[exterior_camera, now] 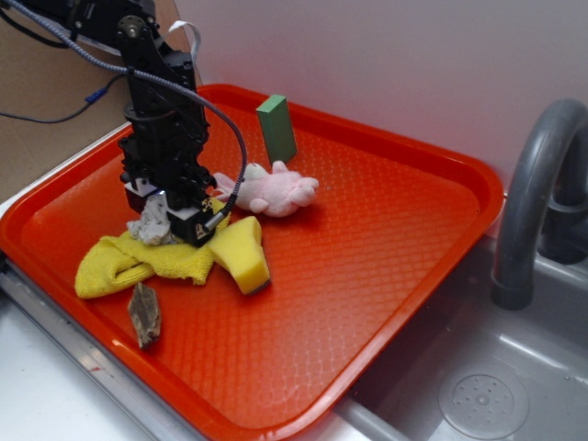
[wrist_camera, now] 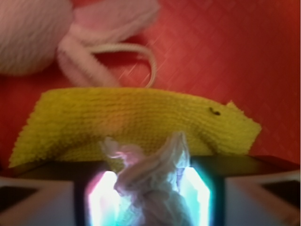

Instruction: Grab the white paper.

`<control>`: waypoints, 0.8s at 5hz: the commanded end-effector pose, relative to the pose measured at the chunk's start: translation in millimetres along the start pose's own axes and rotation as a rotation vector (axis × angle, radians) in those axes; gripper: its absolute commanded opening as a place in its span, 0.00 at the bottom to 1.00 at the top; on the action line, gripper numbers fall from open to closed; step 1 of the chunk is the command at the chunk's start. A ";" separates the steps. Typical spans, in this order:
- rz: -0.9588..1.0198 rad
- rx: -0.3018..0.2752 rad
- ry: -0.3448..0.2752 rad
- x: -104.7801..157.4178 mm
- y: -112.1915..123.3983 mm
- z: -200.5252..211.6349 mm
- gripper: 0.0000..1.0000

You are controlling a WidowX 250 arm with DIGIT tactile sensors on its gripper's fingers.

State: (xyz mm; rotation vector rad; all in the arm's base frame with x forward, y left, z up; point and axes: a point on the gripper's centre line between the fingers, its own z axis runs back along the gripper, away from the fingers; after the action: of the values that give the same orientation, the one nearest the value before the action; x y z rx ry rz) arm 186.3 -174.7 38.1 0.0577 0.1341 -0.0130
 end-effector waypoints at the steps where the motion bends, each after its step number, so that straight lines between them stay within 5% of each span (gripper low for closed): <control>1: 0.025 -0.179 -0.088 5.9 22.1 69.4 0.00; 2: 0.051 -0.285 -0.119 4.3 47.7 101.6 0.00; 3: -0.054 -0.277 -0.117 -0.5 68.0 127.9 0.00; 4: -0.112 -0.259 -0.230 -23.2 88.7 164.3 0.00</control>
State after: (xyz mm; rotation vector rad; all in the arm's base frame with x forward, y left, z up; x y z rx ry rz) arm 186.0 -98.1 197.5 -0.1942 -0.0428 -0.1019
